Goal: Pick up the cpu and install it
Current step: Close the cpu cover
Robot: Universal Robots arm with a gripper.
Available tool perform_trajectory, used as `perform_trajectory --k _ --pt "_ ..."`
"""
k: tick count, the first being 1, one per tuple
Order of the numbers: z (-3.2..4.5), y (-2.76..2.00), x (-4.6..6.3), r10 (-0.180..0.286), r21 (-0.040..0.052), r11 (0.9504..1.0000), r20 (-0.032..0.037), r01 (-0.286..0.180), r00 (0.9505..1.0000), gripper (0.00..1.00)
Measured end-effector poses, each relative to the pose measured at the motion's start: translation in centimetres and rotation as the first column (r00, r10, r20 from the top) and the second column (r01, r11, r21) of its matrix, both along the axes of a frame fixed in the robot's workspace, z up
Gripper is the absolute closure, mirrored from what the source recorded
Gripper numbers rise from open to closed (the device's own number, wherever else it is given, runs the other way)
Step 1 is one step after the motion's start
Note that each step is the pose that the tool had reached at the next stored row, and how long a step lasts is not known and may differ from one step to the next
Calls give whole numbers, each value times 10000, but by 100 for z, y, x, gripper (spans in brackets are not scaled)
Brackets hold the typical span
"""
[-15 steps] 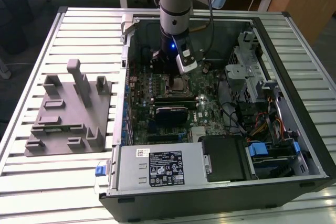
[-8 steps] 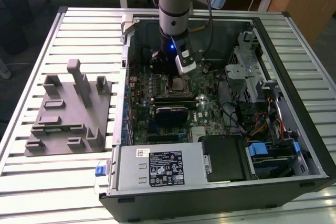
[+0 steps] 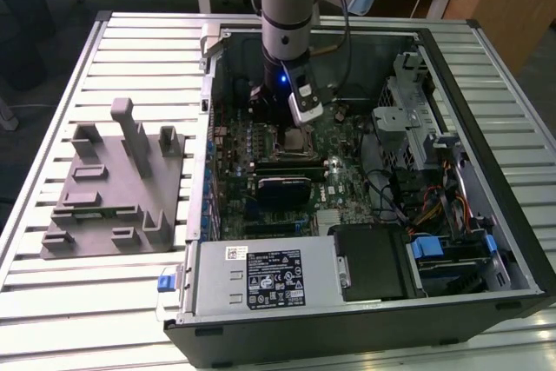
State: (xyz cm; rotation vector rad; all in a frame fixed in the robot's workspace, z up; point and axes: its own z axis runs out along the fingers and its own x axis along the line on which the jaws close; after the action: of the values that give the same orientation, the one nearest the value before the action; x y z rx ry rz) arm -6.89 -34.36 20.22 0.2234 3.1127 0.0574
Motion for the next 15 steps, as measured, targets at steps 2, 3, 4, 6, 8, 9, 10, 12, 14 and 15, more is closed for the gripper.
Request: perform_trajectory --k 2,3,4,6,8,9,10,12,14,15 --pt "-3 0 -7 0 0 10000 0 0 10000 89" --pt "-5 0 -10 1 1 10000 1 -1 10000 89" --pt "-8 0 -12 0 1 10000 1 0 10000 89" --pt "-11 0 -18 0 0 10000 0 0 10000 89" --pt "-12 0 -19 2 -1 10000 -1 -2 10000 89" --pt "-12 0 -20 1 1 10000 0 -1 10000 89" --pt "-12 0 -20 1 1 10000 0 -1 10000 89" --pt "-15 0 -20 1 3 10000 1 -1 10000 89" --pt "-22 0 -20 1 2 10000 1 -1 10000 89" --pt "-25 0 -20 1 1 10000 0 -1 10000 89"
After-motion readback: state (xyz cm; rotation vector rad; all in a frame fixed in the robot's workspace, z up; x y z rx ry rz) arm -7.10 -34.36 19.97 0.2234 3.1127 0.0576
